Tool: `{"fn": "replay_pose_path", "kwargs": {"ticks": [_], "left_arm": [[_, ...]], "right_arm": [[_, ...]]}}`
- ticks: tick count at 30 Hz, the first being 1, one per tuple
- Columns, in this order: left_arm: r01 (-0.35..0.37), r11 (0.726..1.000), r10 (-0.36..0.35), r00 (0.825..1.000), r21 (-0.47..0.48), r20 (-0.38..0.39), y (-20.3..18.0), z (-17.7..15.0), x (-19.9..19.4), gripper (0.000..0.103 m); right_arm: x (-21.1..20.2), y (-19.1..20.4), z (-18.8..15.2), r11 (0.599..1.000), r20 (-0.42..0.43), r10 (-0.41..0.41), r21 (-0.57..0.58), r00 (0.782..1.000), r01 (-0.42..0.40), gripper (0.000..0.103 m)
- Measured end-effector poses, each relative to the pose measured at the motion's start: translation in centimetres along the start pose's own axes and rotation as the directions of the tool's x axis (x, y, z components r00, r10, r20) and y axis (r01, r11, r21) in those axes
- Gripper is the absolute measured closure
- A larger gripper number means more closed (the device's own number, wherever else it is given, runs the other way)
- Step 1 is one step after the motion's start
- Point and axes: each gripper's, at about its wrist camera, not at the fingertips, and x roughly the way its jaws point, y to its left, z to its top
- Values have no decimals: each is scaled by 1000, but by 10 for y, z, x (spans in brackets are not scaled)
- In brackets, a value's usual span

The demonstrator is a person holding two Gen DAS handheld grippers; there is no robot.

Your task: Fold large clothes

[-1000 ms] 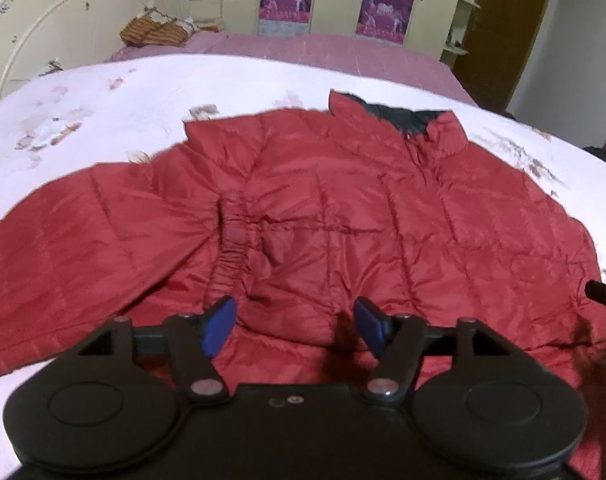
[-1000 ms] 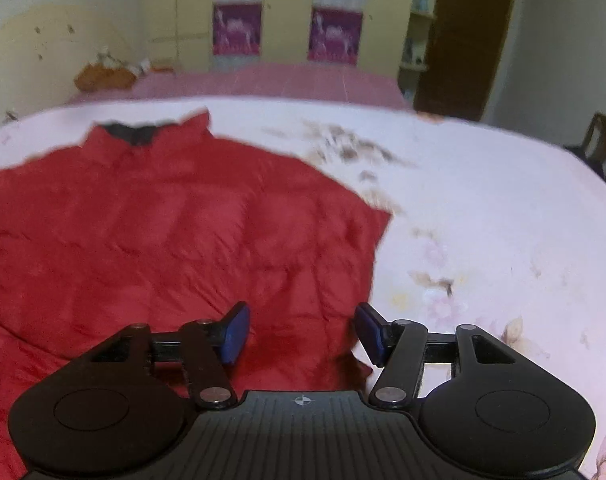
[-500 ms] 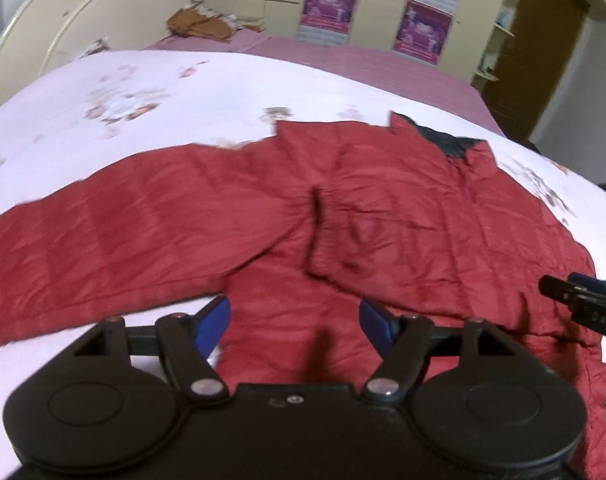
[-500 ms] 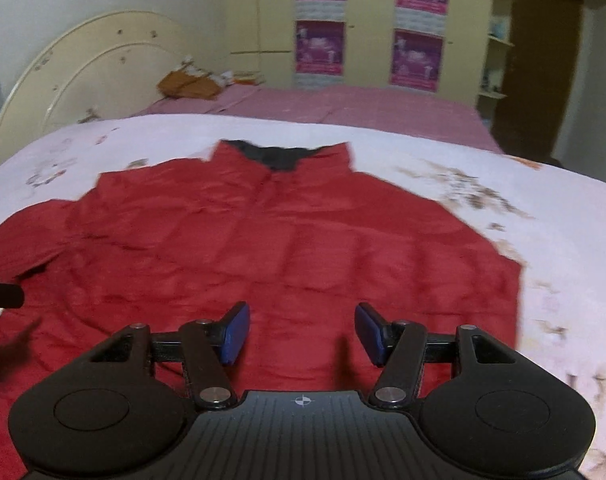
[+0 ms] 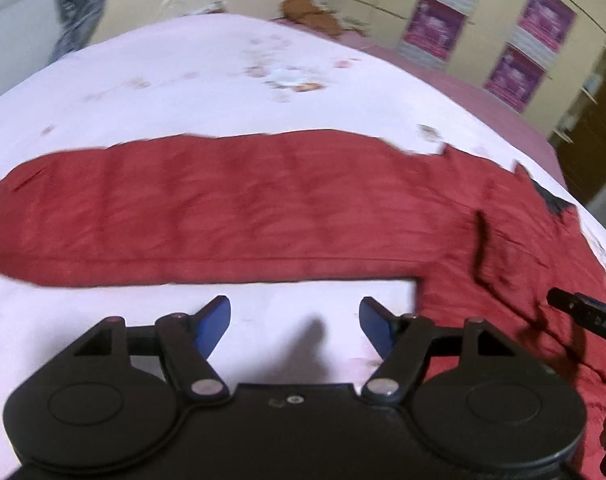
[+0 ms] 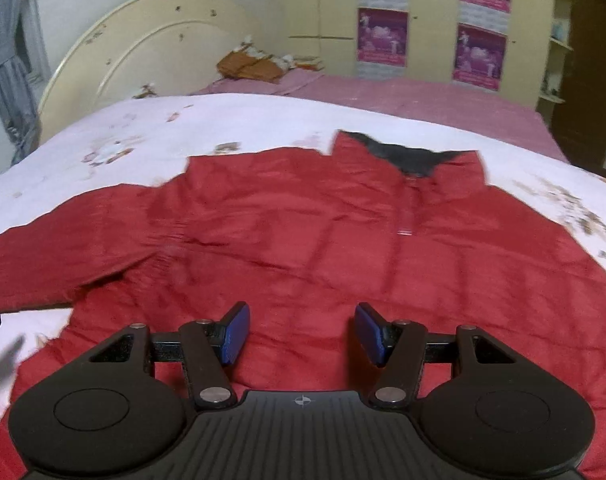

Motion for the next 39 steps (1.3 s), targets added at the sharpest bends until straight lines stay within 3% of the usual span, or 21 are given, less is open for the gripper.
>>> {"fn": "replay_pose_path", "kwargs": {"ticks": [11, 16, 19, 23, 25, 28, 30, 32, 35, 39], "left_arm": [[-57, 979, 59, 998, -195, 6, 76, 5, -4, 33], [-28, 940, 37, 999, -341, 21, 113, 1, -2, 33], [38, 914, -13, 998, -403, 64, 126, 4, 3, 24], [66, 879, -15, 994, -472, 112, 134, 10, 9, 24], [78, 864, -3, 989, -497, 149, 138, 11, 12, 28], [71, 850, 37, 980, -522, 193, 142, 11, 16, 54], [66, 831, 61, 976, -553, 208, 147, 10, 18, 77], [67, 822, 68, 974, -566, 214, 150, 11, 20, 86], [71, 836, 68, 970, -544, 232, 147, 15, 17, 92], [104, 889, 35, 956, -447, 291, 127, 25, -2, 93]], "right_arm": [[23, 24, 15, 999, 16, -35, -11, 999, 35, 45], [44, 23, 7, 997, -46, -67, -37, 997, 65, 45], [47, 25, 7, 995, -52, -74, -65, 996, 70, 45], [37, 23, 11, 994, 3, -89, -58, 996, 89, 45], [43, 23, 8, 995, -32, -82, -65, 996, 80, 45], [49, 23, 4, 995, -38, -81, -62, 996, 78, 45], [50, 23, 4, 995, -38, -83, -64, 996, 81, 45], [49, 23, 4, 995, -39, -82, -63, 996, 79, 45], [43, 20, 5, 997, -11, -77, -32, 997, 77, 45], [52, 20, 1, 996, -37, -73, -46, 997, 71, 45]]}}
